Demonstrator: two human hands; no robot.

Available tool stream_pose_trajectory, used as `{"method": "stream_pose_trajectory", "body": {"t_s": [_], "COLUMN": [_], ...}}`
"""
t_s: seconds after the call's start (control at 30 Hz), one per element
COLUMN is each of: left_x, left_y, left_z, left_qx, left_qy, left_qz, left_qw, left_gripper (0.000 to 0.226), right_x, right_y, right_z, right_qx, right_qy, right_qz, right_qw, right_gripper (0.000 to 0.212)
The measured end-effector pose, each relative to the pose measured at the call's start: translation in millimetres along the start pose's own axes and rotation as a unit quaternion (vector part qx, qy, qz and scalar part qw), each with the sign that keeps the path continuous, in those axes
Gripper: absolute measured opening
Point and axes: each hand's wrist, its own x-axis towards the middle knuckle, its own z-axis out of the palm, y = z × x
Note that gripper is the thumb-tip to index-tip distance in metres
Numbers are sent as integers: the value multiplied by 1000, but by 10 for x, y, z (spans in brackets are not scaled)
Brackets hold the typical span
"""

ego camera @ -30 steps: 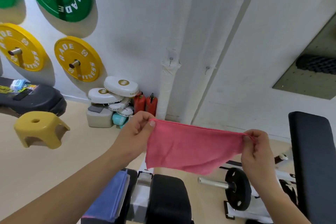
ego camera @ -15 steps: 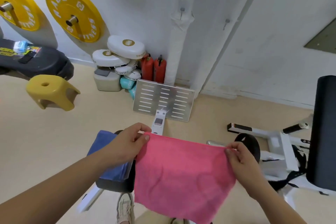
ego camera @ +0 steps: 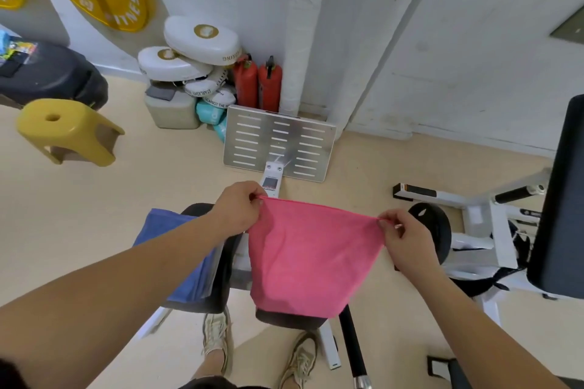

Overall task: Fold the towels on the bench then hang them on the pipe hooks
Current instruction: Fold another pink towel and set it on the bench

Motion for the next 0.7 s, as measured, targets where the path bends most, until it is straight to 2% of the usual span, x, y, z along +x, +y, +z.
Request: {"method": "stream_pose_trajectory", "body": {"t_s": [0.13,0.2,0.3,0.4,0.47,0.53,0.63,0.67,0.7], "left_x": [-292,-570,-976,-1223,-1324,-1377,-1386,-1368,-1330], "left_y": [-47,-120,-288,-451,-523,-589,-631,-621,-592], "left_z": [16,73,226,386,476,547,668,705,731], "left_qx": [-37,-34,-17,21,63,99,174,192,201], "left_qy": [10,-10,-52,-75,-97,-122,-204,-210,-195], "left_qz": [-23,-28,-22,3,19,28,26,20,17], "left_qw": [999,999,998,997,993,987,963,958,960], "left_gripper": [28,28,24,24,25,29,35,40,41], "right_x": [-214,-384,-670,-883,-967,-1010,-1008,-984,-945], "right_y": [169,377,735,888,924,887,896,885,891], "right_z": [-40,-43,-14,7,49,132,264,301,346], "right_qx": [-5,-56,-139,-189,-222,-291,-400,-397,-378], "right_qy": [-31,-74,-116,-140,-153,-209,-322,-333,-319], "right_qz": [-25,-83,-190,-236,-262,-251,-173,-145,-119], "right_qw": [999,992,965,943,927,899,840,843,861], "right_gripper": [20,20,25,26,18,15,33,35,36]}}
